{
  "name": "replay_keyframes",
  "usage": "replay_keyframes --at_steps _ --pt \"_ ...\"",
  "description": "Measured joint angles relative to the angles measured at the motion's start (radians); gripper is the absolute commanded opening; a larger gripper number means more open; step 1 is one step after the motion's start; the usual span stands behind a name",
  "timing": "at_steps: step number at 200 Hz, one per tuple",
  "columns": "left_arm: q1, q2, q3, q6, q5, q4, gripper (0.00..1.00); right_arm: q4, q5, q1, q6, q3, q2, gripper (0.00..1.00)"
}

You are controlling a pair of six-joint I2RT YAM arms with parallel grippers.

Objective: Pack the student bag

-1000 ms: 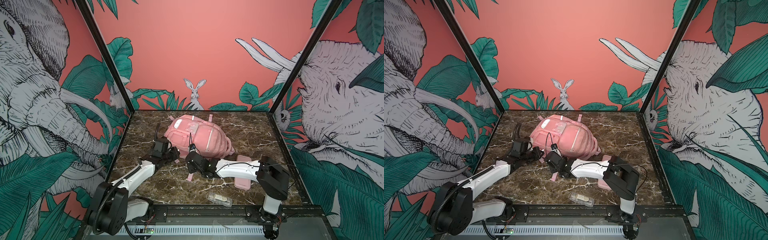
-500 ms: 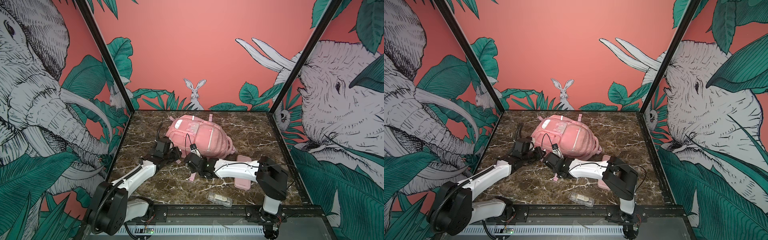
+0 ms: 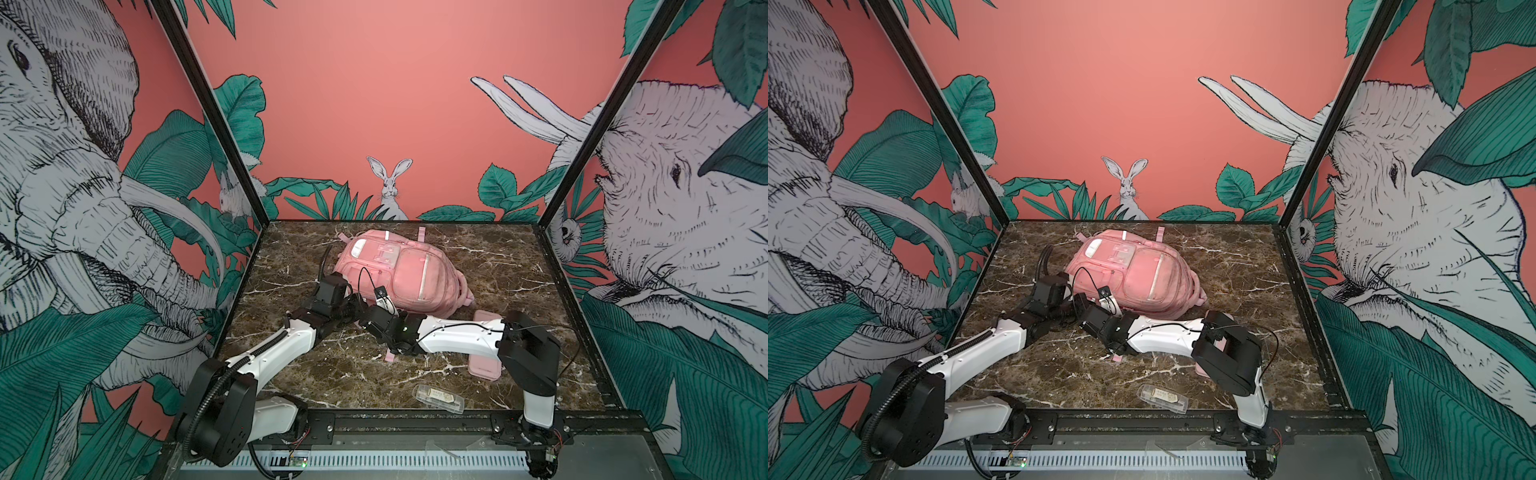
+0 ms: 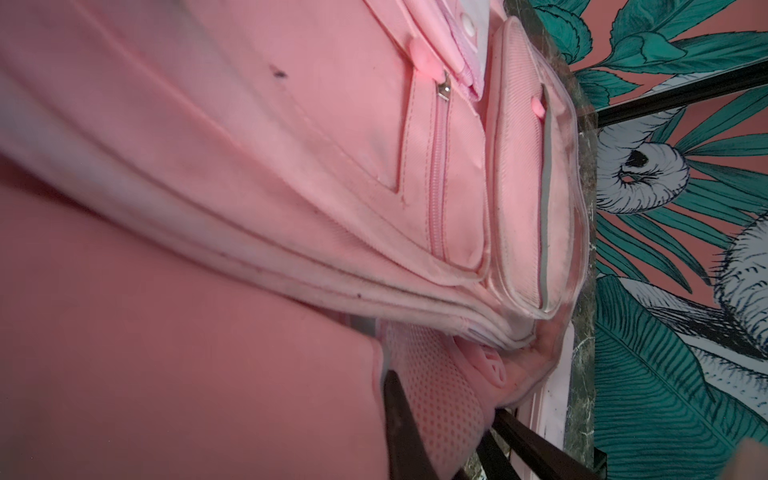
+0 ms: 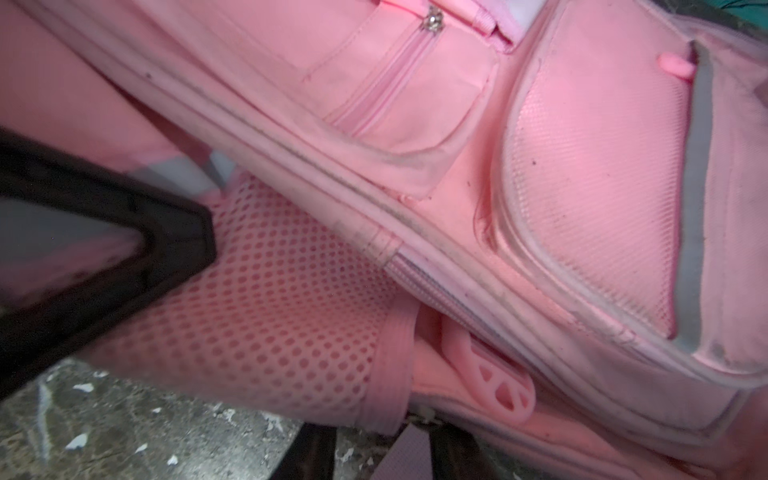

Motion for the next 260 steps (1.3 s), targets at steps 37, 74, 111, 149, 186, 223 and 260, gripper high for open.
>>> replay_keyframes --at_steps 37,74,111,149,186,223,260 --pt "-0.005 0.0 0.001 0.003 -0.002 0.005 0.08 -0.019 0.043 0.0 0.005 0.002 0.0 0.13" --pt "-0.011 0.01 0.026 0.022 -0.005 -0.009 0.08 0.006 0.035 0.003 0.018 -0.058 -0.04 0.02" --pt "-0.012 0.045 0.067 0.052 0.002 -0.016 0.07 0.037 -0.01 0.0 0.023 -0.128 -0.115 0.0" --pt "0.055 0.064 0.077 0.077 0.04 -0.03 0.02 0.085 -0.076 -0.013 0.006 -0.192 -0.169 0.0" --pt "0.166 0.065 0.077 0.106 0.058 -0.055 0.02 0.109 -0.176 -0.078 -0.014 -0.304 -0.245 0.0" --pt "0.216 0.065 0.077 0.131 0.057 -0.072 0.02 0.114 -0.274 -0.149 -0.066 -0.385 -0.325 0.0" --pt "0.268 0.072 0.077 0.148 0.067 -0.076 0.02 0.101 -0.354 -0.207 -0.148 -0.422 -0.412 0.0"
